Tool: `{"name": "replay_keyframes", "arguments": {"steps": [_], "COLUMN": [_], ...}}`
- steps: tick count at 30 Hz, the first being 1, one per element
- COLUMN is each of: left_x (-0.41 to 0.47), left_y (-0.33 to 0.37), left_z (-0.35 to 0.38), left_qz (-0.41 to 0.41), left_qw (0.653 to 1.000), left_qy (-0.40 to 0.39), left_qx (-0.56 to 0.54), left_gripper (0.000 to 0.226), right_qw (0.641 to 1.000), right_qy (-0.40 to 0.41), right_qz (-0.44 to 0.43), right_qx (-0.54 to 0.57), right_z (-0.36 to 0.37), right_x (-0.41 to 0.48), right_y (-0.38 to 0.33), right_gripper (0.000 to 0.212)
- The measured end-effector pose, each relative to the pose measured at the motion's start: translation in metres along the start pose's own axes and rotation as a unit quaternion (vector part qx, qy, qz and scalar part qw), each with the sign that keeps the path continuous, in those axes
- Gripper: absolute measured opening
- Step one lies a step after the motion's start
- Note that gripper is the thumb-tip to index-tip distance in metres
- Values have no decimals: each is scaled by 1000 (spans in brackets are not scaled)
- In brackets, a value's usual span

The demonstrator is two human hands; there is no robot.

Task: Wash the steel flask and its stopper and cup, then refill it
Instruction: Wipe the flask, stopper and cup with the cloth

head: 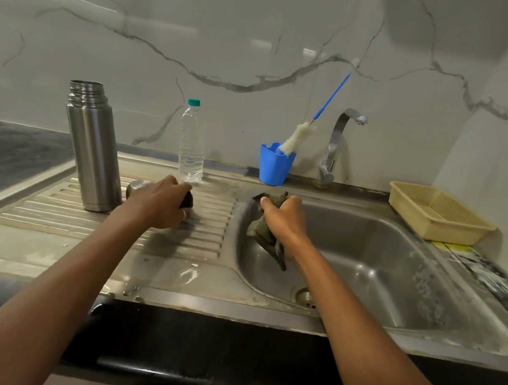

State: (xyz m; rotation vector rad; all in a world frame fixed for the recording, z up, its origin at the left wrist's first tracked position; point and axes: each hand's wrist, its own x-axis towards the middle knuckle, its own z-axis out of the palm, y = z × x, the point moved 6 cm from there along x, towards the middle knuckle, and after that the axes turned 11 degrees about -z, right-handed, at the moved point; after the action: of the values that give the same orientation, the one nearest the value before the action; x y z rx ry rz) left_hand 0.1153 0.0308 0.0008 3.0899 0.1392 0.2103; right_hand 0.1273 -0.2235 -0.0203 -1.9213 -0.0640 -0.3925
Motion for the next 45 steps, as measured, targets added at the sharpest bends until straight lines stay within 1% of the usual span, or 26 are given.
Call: {"name": "replay_keyframes", "arguments": {"steps": [4,5,7,8,10,11,12,14,16,18,19,21,23,24,25,27,29,32,34,36,37,38,39,40,43,45], "left_x": [2,4,10,14,19,18,17,13,10,13,15,17,23,24,24,23,19,16,16,17,18,19,19,18,13,12], "left_y": [12,19,35,47,77,97,115,156,191,218,227,237,237,236,236,240,244,253,256,257,255,253,251,251,254,255], "left_z": [-9,-12,-16,-18,-12,-6,0,7,16,28,37,55,66,66,65,61,55,50,47,47,48,51,52,52,53,55], "left_qz": [-31,-37,-45,-46,-64,-80,-89,-90,-85,-71,-70,-95,-125,-136,-138,-113,-82,-27,5,46,60,67,70,69,25,1], "left_qw": [998,998,985,964,883,838,804,776,769,764,751,699,640,612,596,590,600,602,605,632,645,653,658,660,642,626], "left_qy": [44,59,66,53,-12,-58,-97,-141,-154,-170,-183,-218,-229,-231,-232,-236,-241,-249,-235,-213,-206,-203,-206,-210,-238,-251], "left_qx": [34,0,-154,-256,-465,-537,-580,-609,-615,-618,-630,-674,-722,-744,-756,-764,-758,-758,-760,-744,-734,-726,-721,-718,-728,-738], "left_gripper": [43,44,43,40,34,34,35,40,41,40,37,25,20,21,22,25,25,22,24,28,34,40,42,42,42,40], "right_qw": [999,996,988,985,989,992,994,997,998,987,974,949,933,930,929,918,906,910,940,983,992,993,990,981,922,893], "right_qy": [8,11,10,6,-3,-5,-6,5,28,53,53,-15,-109,-126,-126,-86,-30,55,91,88,75,64,62,64,62,59], "right_qz": [25,37,55,56,35,20,7,-18,-54,-125,-177,-254,-265,-262,-264,-294,-316,-316,-240,-99,-35,-6,-22,-73,-253,-312], "right_qx": [44,77,147,162,146,127,109,76,12,-86,-127,-183,-220,-224,-227,-252,-279,-263,-225,-130,-96,-96,-125,-167,-287,-318], "right_z": [-6,-8,-15,-22,-38,-49,-59,-84,-108,-122,-121,-106,-87,-84,-82,-85,-92,-106,-114,-117,-116,-116,-118,-120,-120,-118], "right_x": [7,9,11,14,21,25,27,34,38,34,30,22,19,20,20,20,18,16,24,35,36,35,34,31,20,22], "right_y": [1,0,0,-1,-1,0,0,0,-4,-8,-8,8,32,38,40,31,18,10,13,27,36,41,42,38,24,23], "right_gripper": [34,33,31,29,25,25,29,36,34,33,34,36,51,55,55,52,46,36,39,51,56,59,60,57,36,30]}}
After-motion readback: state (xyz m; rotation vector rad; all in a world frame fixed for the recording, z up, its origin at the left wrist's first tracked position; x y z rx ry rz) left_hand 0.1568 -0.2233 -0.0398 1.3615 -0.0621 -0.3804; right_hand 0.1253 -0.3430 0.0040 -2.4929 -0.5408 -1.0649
